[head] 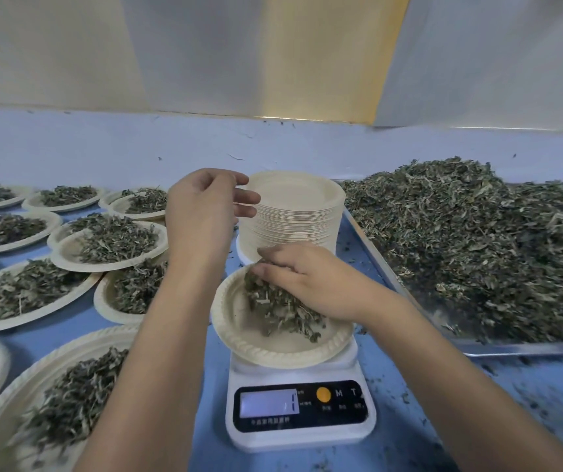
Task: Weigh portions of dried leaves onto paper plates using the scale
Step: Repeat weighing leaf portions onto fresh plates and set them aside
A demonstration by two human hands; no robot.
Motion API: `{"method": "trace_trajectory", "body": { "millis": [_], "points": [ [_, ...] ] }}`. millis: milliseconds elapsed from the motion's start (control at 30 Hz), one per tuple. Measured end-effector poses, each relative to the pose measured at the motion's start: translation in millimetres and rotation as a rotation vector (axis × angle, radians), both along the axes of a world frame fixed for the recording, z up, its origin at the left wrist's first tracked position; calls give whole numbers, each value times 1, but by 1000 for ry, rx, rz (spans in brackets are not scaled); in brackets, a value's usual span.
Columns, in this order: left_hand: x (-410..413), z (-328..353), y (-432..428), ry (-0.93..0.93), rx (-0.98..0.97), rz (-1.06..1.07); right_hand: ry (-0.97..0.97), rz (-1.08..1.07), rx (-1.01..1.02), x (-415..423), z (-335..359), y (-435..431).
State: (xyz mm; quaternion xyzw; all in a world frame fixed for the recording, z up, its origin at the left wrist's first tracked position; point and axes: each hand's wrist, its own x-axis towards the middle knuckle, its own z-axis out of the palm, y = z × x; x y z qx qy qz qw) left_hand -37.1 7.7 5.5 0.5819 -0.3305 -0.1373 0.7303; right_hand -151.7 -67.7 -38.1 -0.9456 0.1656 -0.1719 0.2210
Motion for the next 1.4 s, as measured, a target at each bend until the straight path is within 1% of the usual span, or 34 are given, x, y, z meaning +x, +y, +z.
{"method": "trace_trajectory", "body": {
  "millis": [100,267,333,467,600,767,967,1400],
  "points": [
    [1,-1,-1,28,0,0,-81,-27,133,-2,1,-2],
    [1,-2,-2,19,21,-9,-192,-93,274,-5,1,-5],
    [0,-3,-2,16,29,-9,-292,-104,357,-3,1,-5],
    [1,-3,-3,20,35,0,-565,-133,488,1,2,-6],
    [0,-5,-4,10,41,6,-712,-127,600,1,5,-4],
    [-2,-5,-6,-3,50,-5,-690,-195,552,1,7,-1],
    [-5,-7,-8,4,56,-17,-694,-236,540,2,9,0],
    [-7,-10,-10,-6,68,-20,-676,-266,498,1,10,1]
  ]
}}
